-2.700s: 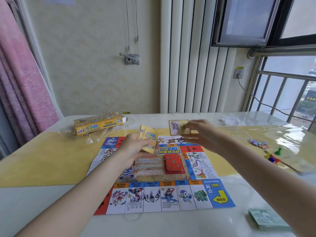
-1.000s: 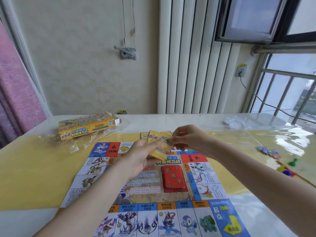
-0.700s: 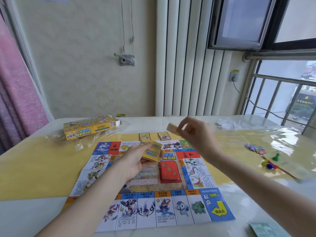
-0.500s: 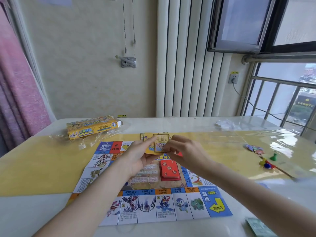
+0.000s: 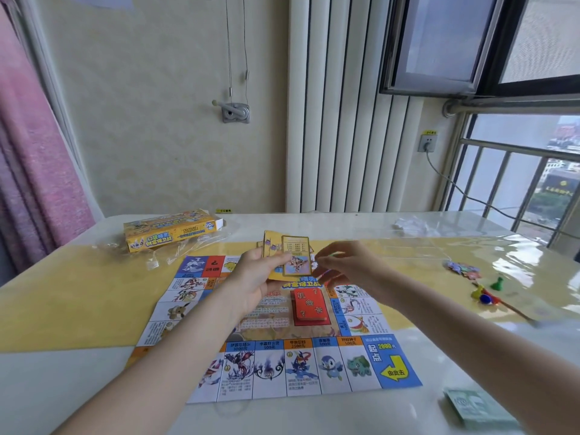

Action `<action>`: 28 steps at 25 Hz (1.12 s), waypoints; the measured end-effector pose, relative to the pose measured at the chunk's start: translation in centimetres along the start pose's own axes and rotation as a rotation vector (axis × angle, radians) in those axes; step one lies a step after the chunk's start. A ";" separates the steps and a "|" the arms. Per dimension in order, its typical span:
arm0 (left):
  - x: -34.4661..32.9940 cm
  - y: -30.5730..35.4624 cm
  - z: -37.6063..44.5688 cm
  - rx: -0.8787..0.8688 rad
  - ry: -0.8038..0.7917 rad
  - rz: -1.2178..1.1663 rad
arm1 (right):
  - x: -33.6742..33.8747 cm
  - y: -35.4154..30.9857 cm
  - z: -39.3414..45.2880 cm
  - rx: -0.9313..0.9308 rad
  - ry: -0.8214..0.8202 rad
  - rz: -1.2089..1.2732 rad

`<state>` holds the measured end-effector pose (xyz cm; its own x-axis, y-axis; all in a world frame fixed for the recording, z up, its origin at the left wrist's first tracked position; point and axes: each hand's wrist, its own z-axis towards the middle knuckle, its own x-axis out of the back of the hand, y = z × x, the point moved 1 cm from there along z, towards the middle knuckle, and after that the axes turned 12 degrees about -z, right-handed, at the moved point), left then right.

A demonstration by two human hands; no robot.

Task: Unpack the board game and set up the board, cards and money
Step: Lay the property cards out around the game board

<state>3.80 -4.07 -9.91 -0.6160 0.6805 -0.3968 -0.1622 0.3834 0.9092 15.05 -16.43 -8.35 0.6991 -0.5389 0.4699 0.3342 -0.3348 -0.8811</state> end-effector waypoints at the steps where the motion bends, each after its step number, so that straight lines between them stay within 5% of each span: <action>1: -0.2 -0.1 0.1 -0.008 0.010 0.014 | -0.2 0.0 -0.1 -0.039 -0.031 0.078; 11: 0.5 -2.1 -0.9 0.070 0.080 0.085 | -1.9 0.5 -0.6 -0.092 -0.185 0.085; 18: 2.1 -1.3 -0.8 0.028 0.048 0.241 | -2.0 0.3 2.2 -0.058 0.110 0.181; 28: 15.7 5.5 1.8 -0.121 0.551 0.160 | -13.2 -4.9 9.4 -0.085 -0.083 0.127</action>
<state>-5.40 9.86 -11.36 -0.9447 0.2865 -0.1592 -0.1014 0.2066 0.9732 10.11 -0.35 -10.73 0.7830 -0.5167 0.3463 0.1876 -0.3345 -0.9235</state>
